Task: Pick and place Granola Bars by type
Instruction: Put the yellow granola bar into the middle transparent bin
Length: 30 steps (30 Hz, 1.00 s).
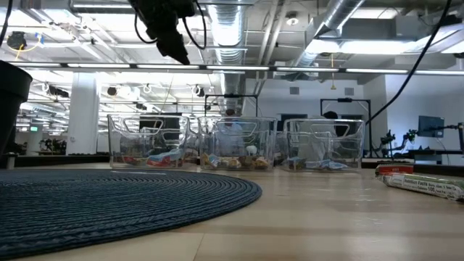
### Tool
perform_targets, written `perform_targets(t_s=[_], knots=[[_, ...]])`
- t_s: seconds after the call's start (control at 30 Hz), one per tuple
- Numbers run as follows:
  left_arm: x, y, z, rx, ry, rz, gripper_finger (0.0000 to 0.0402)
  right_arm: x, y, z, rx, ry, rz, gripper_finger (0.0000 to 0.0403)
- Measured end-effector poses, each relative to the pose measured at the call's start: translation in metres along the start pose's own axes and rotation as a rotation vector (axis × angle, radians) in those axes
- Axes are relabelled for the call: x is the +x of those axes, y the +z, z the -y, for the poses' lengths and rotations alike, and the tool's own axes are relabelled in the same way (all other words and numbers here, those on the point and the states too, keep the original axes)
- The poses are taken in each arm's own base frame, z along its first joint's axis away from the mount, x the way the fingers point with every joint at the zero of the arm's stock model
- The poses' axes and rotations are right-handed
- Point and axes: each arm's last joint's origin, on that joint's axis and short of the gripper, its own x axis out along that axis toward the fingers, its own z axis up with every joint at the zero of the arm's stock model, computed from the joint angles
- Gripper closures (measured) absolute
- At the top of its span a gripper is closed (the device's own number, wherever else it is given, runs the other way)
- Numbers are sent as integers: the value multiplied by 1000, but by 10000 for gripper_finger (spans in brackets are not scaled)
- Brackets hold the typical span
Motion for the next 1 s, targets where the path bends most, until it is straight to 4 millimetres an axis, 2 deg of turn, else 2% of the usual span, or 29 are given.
perform_targets(t_s=[0.17,0.37,0.67,1.0], knots=[[0,-2,0,-1,-4,-19,187,4,12,0,-50,27,97,159],[0,-2,0,-1,-4,-19,187,6,43,-5,-141,23,102,159],[0,-2,0,-2,-4,-19,187,-4,103,-15,-272,-3,88,159],[0,-3,1,-39,-6,-30,187,-23,171,-20,-440,-12,157,159]])
